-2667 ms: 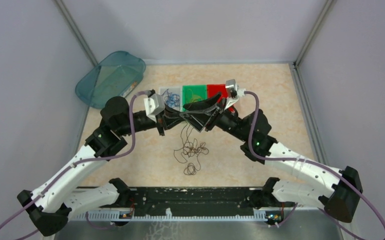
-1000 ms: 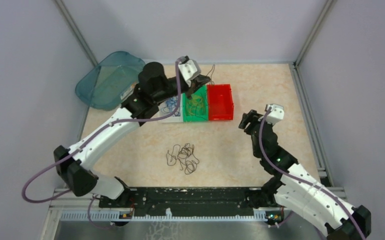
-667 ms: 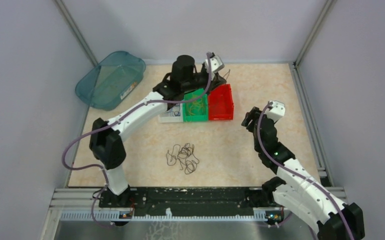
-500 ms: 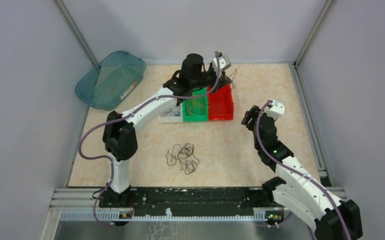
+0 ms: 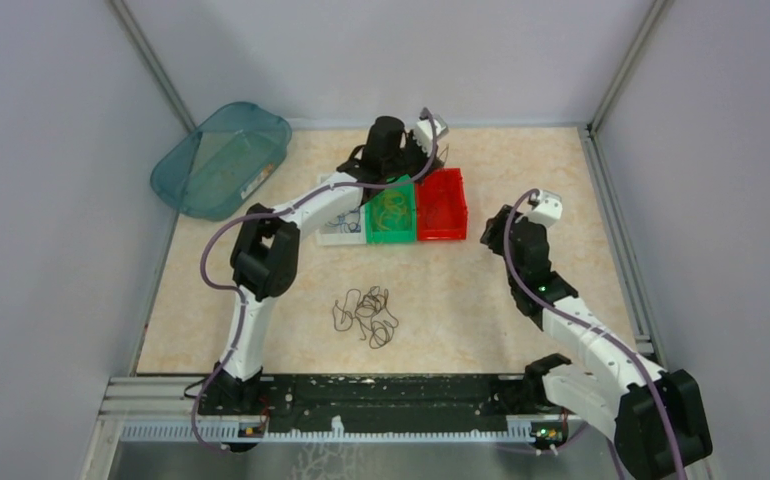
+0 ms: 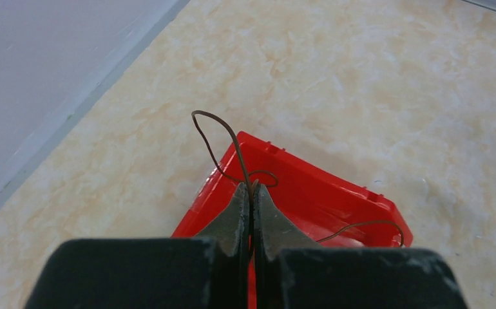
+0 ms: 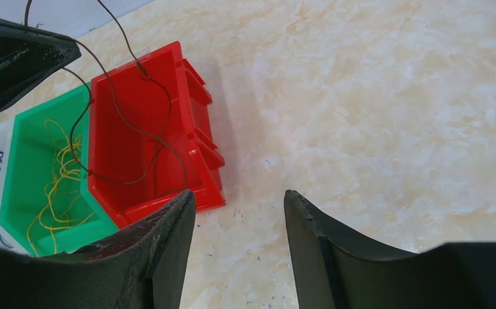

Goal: Untangle the cables

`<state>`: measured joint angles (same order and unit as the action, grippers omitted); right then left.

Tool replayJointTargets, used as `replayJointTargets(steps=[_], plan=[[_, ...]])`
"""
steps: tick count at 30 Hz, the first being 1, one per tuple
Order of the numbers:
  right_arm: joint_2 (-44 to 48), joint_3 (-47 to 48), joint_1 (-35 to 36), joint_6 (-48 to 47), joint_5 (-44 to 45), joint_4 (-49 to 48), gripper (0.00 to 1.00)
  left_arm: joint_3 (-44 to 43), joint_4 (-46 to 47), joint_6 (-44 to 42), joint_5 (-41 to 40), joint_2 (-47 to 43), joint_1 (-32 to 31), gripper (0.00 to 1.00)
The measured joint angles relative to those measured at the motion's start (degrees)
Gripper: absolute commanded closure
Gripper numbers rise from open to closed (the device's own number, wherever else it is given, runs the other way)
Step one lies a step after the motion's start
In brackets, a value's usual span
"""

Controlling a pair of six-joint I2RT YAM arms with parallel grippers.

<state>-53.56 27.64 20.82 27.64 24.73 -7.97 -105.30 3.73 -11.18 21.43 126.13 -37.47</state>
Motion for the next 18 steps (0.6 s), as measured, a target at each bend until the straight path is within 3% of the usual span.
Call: replayJointTargets(steps=[6, 13, 18], plan=[[-2.3, 0.0, 0.0, 0.6, -2.6, -0.9, 0.49, -1.7, 1.5, 0.4, -4.7, 2.3, 0.3, 0.99], [-2.3, 0.5, 0.0, 0.5, -3.4, 0.6, 0.5, -1.8, 0.8, -2.3, -6.5, 3.7, -1.3, 0.87], [-1.2, 0.7, 0.0, 0.5, -3.7, 2.0, 0.51, -1.8, 0.0, -5.1, -6.7, 3.8, -3.0, 0.93]])
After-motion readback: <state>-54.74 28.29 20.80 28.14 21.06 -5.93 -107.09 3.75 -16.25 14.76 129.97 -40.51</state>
